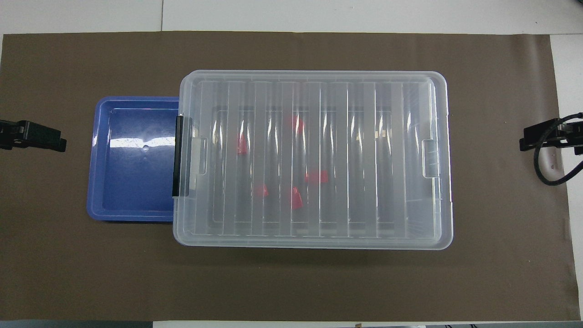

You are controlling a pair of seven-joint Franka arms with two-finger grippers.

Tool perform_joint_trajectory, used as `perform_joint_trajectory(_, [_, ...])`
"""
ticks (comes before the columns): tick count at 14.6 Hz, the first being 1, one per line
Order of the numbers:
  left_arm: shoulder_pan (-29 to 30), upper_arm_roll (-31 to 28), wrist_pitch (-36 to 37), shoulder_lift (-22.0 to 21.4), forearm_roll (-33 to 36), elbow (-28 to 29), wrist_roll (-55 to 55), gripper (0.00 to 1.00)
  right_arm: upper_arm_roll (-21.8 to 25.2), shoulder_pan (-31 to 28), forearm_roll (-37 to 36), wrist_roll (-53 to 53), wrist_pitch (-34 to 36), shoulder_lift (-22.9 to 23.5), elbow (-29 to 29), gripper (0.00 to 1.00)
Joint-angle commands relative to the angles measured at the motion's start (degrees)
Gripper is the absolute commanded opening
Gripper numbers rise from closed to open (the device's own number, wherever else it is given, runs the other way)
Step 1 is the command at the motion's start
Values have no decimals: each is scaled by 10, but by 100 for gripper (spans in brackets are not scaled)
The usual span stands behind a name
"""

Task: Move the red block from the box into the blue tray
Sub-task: 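Move the right gripper toward the clear lid's edge farthest from the tray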

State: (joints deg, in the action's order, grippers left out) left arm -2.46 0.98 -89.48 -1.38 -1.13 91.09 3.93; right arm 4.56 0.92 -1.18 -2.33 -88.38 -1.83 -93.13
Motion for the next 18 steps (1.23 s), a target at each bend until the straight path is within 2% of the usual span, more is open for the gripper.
perform_joint_trajectory(1, [0, 1, -14, -13, 15, 23, 4, 100, -3, -7, 7, 3, -13, -8, -13, 100])
perform_joint_trajectory(7, [1, 2, -40, 10, 25, 17, 5, 100, -4, -1, 7, 0, -22, -9, -19, 100])
perform_joint_trajectory(9, [1, 2, -39, 9, 25, 20, 2, 100, -8, 2, 14, -6, -58, -16, -44, 100])
perform_joint_trajectory(12, [1, 3, -30, -1, 24, 24, 1, 100, -15, 14, 36, -35, -140, -40, -123, 100])
perform_joint_trajectory(15, [5, 3, -24, -11, 24, 25, 2, 100, -16, 59, 36, -74, -176, -16, -134, 100])
perform_joint_trajectory(18, [5, 2, -4, -12, 24, 25, 1, 100, -16, 64, 35, -71, -216, -5, -165, 100])
